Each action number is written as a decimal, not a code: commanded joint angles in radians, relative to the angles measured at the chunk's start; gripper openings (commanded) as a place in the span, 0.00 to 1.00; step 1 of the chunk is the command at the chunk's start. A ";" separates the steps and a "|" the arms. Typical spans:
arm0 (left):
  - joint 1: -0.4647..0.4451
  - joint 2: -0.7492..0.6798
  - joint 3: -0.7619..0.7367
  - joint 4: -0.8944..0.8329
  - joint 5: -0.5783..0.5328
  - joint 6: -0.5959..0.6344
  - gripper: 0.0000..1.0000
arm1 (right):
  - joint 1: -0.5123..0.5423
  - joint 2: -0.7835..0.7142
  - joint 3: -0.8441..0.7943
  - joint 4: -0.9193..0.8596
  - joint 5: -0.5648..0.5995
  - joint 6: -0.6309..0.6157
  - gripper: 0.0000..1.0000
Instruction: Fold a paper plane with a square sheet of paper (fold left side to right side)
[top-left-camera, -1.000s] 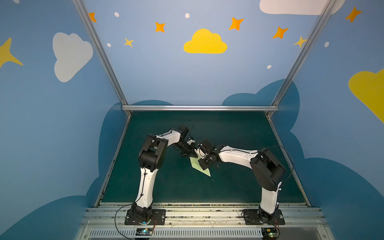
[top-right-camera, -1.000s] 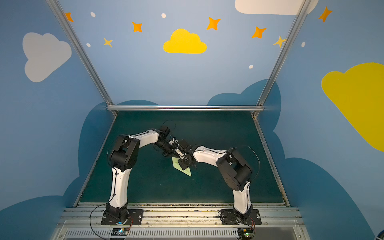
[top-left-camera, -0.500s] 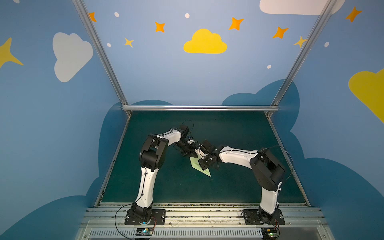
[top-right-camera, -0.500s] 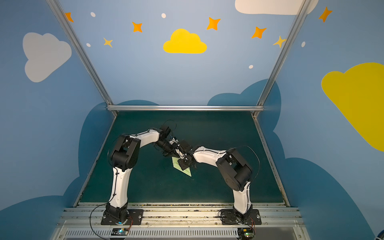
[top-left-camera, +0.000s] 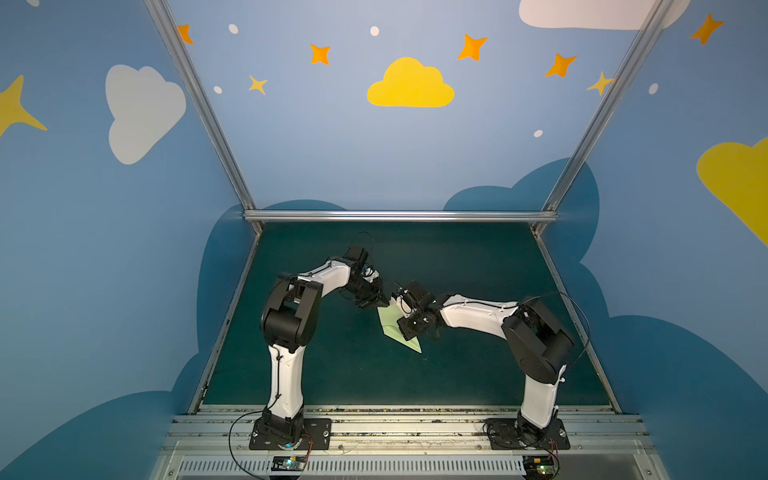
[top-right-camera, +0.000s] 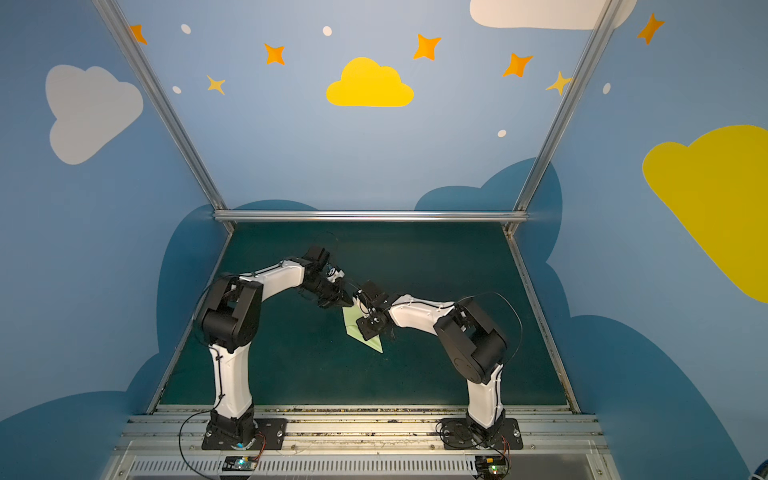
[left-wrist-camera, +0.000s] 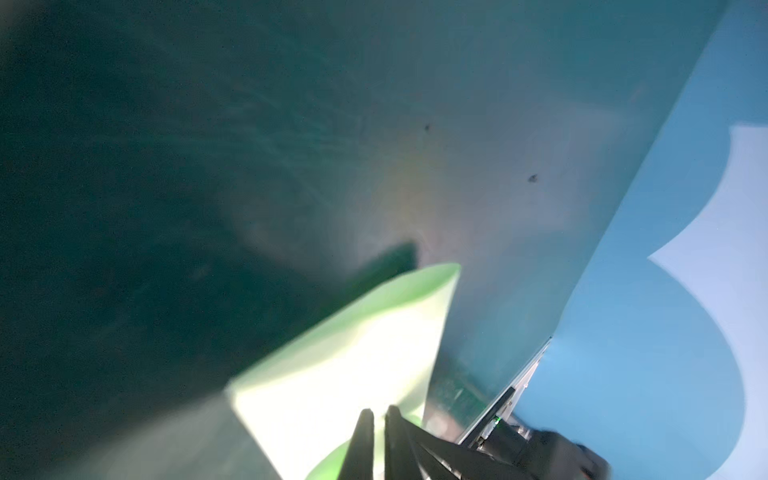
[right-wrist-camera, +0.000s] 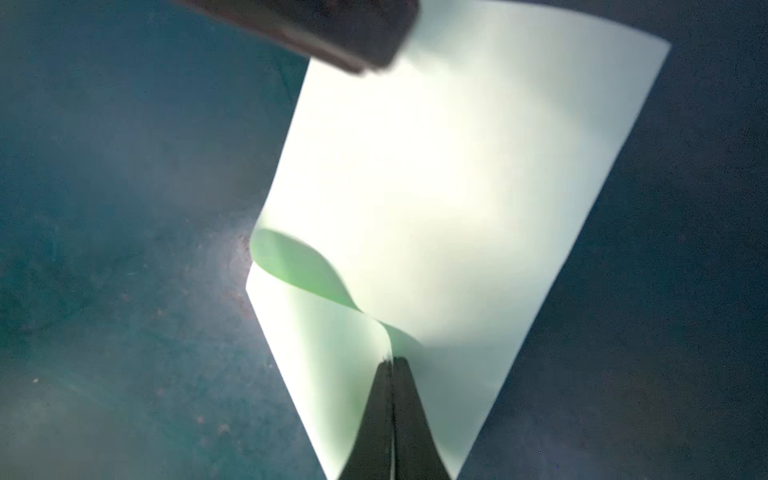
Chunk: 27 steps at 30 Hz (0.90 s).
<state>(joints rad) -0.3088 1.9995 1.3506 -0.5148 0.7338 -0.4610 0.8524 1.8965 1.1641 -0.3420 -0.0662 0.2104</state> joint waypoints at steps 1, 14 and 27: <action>-0.002 -0.106 -0.097 0.136 -0.016 -0.102 0.04 | 0.002 0.027 -0.042 -0.002 0.000 0.018 0.00; -0.134 -0.266 -0.398 0.410 -0.052 -0.300 0.04 | 0.002 0.027 -0.047 -0.005 0.008 0.018 0.00; -0.180 -0.208 -0.431 0.465 -0.060 -0.313 0.04 | 0.000 0.030 -0.041 -0.014 0.015 0.014 0.00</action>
<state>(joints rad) -0.4824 1.7683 0.9375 -0.0647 0.6842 -0.7689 0.8524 1.8919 1.1534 -0.3264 -0.0662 0.2245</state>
